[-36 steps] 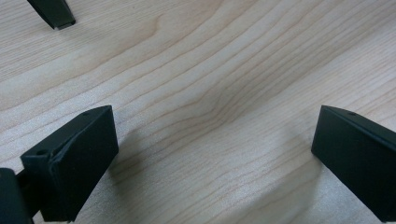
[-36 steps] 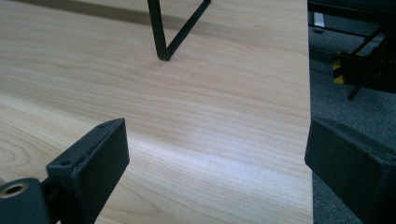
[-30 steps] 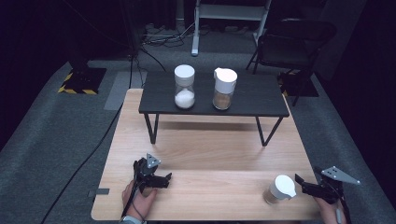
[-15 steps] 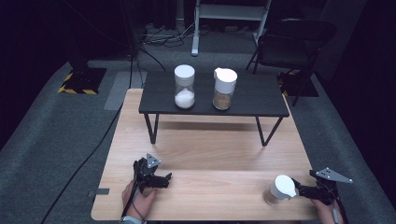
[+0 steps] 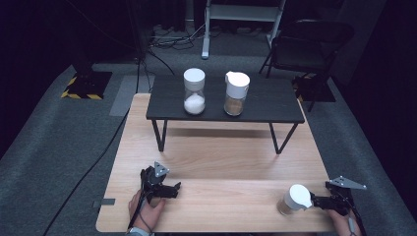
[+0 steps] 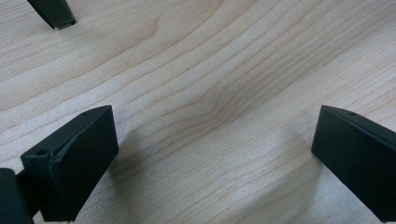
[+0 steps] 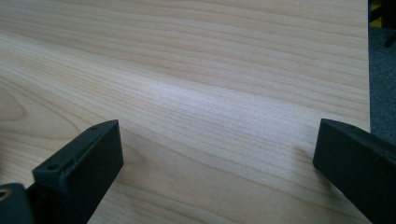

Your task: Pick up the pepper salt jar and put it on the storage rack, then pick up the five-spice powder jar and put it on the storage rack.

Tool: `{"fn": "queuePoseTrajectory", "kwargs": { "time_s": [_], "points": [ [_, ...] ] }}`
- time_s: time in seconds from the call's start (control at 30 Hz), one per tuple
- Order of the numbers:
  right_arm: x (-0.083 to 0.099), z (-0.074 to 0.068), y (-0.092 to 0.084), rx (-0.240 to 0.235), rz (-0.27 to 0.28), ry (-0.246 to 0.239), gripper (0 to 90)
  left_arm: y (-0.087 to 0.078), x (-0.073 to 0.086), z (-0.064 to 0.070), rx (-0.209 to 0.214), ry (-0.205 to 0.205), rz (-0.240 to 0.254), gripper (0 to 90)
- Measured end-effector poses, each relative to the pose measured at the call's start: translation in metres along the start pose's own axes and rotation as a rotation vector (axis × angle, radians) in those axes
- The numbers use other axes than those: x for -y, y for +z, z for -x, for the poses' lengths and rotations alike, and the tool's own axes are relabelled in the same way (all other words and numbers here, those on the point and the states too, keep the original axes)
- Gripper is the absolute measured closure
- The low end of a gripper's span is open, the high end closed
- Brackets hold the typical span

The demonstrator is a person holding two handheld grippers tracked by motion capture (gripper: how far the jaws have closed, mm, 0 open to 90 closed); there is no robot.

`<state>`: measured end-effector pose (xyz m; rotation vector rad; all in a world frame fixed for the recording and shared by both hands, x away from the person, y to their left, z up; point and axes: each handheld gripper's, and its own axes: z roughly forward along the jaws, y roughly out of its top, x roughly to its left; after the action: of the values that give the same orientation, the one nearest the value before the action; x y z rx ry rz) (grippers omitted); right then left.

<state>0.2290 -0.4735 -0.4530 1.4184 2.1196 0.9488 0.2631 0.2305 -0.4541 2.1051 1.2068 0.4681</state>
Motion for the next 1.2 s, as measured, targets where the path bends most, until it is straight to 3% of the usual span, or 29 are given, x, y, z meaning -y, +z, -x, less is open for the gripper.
{"fn": "queuePoseTrajectory", "kwargs": {
  "time_s": [0.83,1.03,1.2],
  "points": [
    [-0.001,-0.007,0.001,0.021,-0.01,-0.021,1.3,0.0,0.0,0.0,0.0,0.0,0.0,0.6],
    [0.008,-0.012,-0.006,0.033,0.019,-0.031,1.5,0.0,0.0,0.0,0.0,0.0,0.0,0.6],
    [0.016,-0.015,-0.013,0.017,0.04,-0.039,1.5,0.0,0.0,0.0,0.0,0.0,0.0,0.6]
  ]
}}
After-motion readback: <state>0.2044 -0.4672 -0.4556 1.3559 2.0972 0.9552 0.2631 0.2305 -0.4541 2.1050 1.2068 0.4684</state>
